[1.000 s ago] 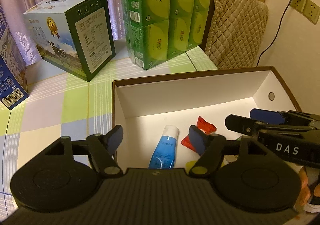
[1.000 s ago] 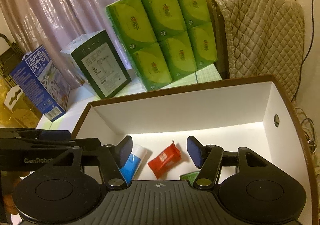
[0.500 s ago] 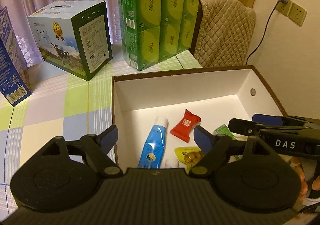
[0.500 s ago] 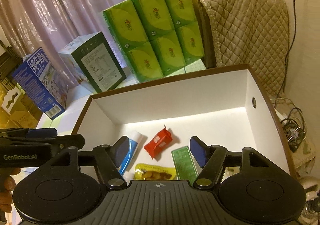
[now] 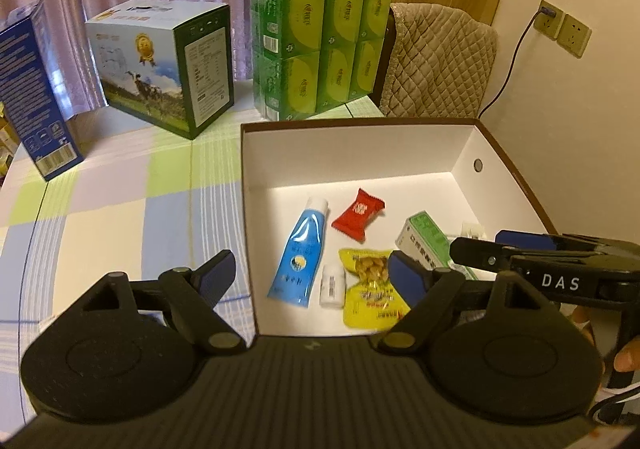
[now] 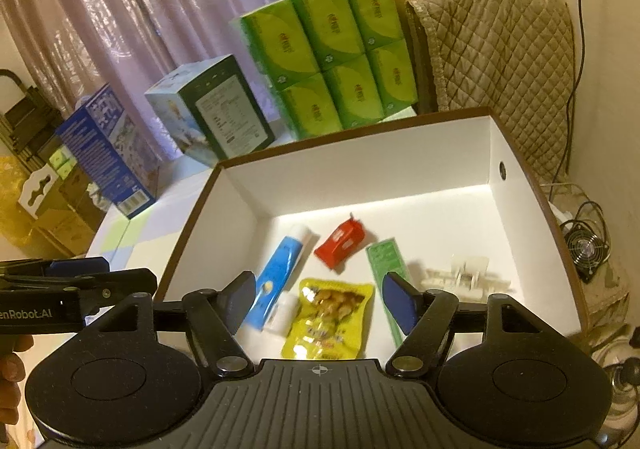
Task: Organize objects
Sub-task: 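Withdraw both tools from the box back over the table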
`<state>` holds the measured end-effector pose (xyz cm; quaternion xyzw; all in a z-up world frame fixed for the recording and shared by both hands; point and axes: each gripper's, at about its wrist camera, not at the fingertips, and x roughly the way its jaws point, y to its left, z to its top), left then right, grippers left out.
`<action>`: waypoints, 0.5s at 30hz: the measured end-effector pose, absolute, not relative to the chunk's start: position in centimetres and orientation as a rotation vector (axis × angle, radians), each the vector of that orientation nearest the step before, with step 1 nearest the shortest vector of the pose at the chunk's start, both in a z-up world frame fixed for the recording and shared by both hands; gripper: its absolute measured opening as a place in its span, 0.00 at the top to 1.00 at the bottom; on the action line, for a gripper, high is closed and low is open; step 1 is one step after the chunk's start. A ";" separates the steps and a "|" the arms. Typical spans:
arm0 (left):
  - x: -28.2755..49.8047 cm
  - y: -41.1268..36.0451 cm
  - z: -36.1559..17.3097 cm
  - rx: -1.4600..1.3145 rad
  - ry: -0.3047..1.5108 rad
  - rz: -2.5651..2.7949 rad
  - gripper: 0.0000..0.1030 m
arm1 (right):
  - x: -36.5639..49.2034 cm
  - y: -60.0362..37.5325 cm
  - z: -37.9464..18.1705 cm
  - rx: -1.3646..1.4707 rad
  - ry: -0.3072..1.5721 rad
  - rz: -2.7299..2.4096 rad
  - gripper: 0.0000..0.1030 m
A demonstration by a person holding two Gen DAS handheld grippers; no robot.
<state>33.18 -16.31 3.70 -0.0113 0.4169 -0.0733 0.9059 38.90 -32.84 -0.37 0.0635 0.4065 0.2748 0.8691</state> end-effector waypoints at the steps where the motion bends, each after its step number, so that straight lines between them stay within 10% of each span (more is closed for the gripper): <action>1: 32.7 -16.1 3.7 -0.023 0.862 -0.149 0.21 | 38.4 -32.7 -0.4 0.129 0.854 0.578 0.34; 15: 26.4 -11.7 2.2 -0.050 0.915 -0.102 0.21 | 32.8 -30.2 -0.9 0.080 0.892 0.607 0.34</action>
